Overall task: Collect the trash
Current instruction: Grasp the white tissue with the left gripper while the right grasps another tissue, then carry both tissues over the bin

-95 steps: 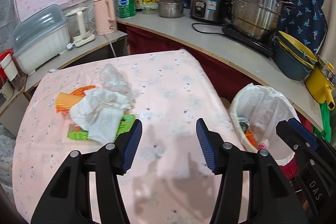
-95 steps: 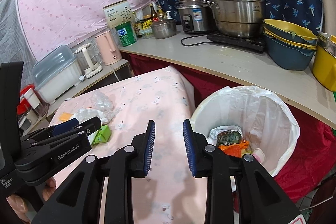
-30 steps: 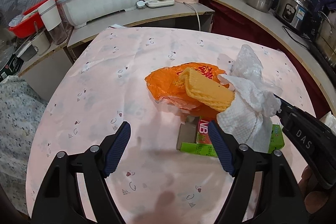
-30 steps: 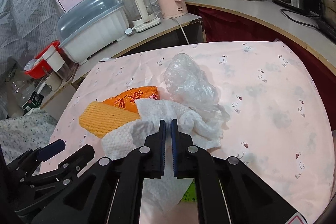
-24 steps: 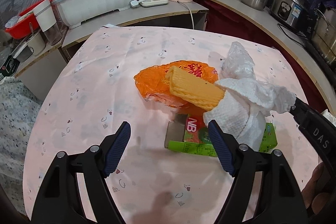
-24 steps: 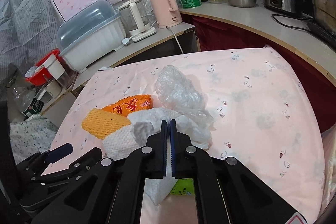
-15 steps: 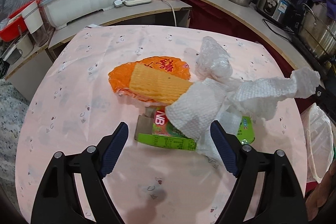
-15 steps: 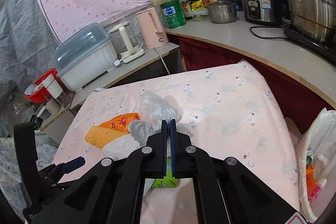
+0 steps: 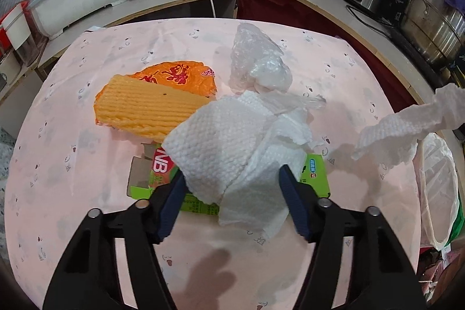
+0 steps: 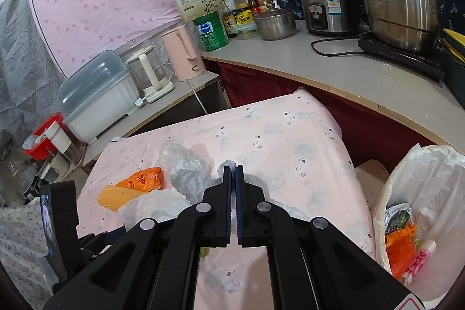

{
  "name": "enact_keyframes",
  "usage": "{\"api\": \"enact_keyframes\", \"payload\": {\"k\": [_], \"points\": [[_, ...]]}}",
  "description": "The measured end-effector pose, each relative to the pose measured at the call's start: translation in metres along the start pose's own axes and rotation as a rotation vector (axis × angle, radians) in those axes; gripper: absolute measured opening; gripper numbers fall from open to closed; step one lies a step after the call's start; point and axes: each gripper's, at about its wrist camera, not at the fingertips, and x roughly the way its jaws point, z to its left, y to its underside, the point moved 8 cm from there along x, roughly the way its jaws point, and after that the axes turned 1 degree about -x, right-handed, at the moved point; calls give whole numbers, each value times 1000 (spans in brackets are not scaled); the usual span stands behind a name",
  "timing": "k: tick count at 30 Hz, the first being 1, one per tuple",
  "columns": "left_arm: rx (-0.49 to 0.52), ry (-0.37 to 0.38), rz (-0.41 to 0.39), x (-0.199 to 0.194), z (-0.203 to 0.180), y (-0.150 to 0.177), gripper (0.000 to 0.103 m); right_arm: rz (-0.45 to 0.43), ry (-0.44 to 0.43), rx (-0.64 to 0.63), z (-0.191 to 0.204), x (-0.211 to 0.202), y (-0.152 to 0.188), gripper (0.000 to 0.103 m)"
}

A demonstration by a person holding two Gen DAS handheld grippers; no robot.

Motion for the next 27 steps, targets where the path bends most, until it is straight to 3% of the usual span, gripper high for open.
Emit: {"api": "enact_keyframes", "payload": {"k": [5,17,27], "points": [[15,28,12,1,-10,1,5,4,4,7,-5,1,2,3],[28,66,-64,-41,-28,-12,2,-35,11,14,-12,-25,-6,3],[84,107,-121,-80,-68,-19,2,-81,32,33,-33,-62,-11,3]]}}
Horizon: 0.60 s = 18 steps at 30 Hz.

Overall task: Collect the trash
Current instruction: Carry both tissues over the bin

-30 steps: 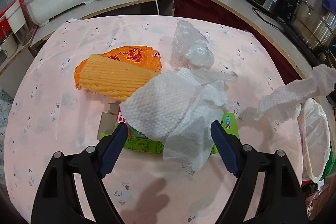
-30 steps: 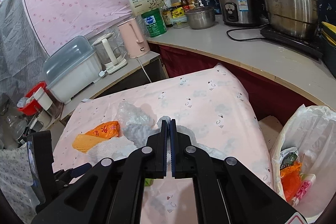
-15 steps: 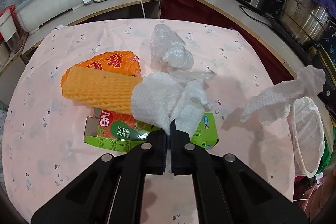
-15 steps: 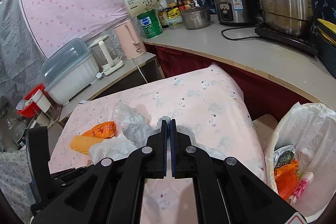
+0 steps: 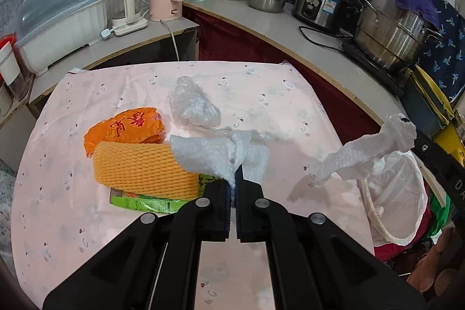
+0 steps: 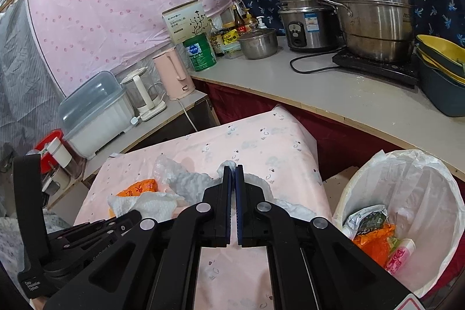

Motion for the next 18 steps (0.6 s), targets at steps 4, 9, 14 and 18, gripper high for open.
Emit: {"api": "enact_keyframes", "payload": {"k": [4,9,14,18], "points": [[31,25,-9,-7,-24,-2,2,-18,16,16,-16,-14,-2,3],[80,55,-16,-11,-59,-3,2,-40,46,42,-41,-30,-4,3],[136,90,-15,-12,-98,-1,2,-60,86,74,-72,-47,-6,3],[182,121,-15,-12,-128,1,2,-71,122,100,-98,-59,-6,3]]}}
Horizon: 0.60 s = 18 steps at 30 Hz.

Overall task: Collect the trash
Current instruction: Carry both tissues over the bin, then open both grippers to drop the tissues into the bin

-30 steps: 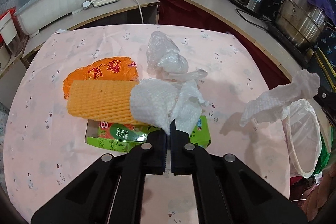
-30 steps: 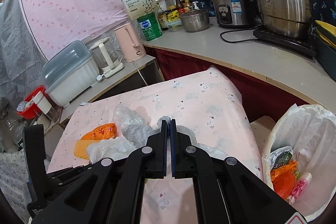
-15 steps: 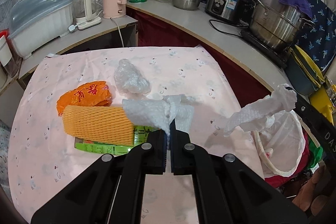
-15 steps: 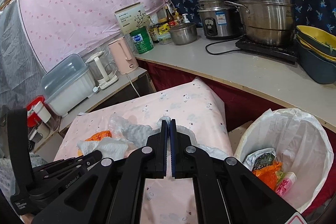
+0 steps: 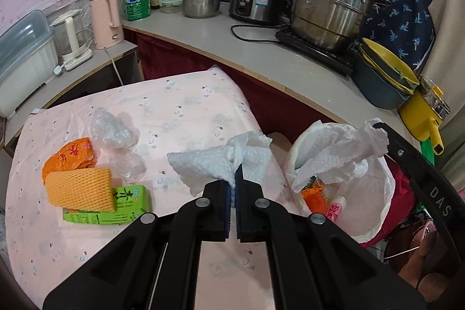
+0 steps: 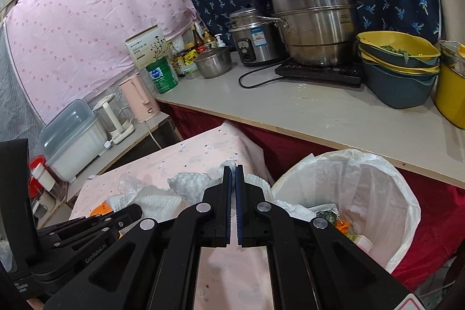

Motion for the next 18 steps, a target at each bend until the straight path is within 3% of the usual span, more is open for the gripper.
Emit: {"api": "enact_keyframes", "payload": {"k": [18], "points": [[178,162,65,36,-121,1,2,0,148,98,-93,-16,4,3]]}}
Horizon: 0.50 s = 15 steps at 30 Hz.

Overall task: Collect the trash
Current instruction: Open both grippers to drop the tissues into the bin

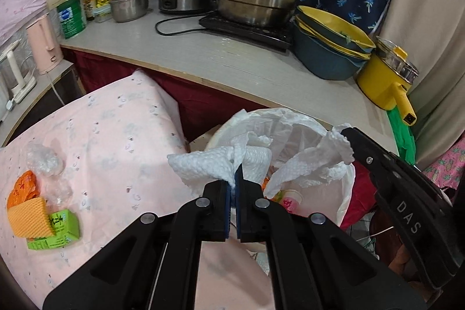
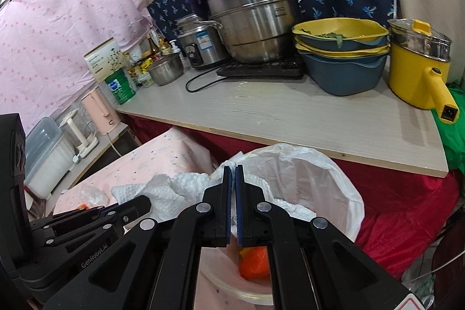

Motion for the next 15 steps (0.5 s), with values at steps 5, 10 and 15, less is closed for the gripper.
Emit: {"api": "enact_keyframes", "payload": {"k": [5,10,15], "points": [[5,26,37,16,-12,1,8,12,18,25,-15,5,1,3],[-34,18,38,21,-6,1,39,7,27,45,-20,6,0,9],[-37,10,27,18,-1,-1,46,6,26,53,-20,7,-1,12]]}}
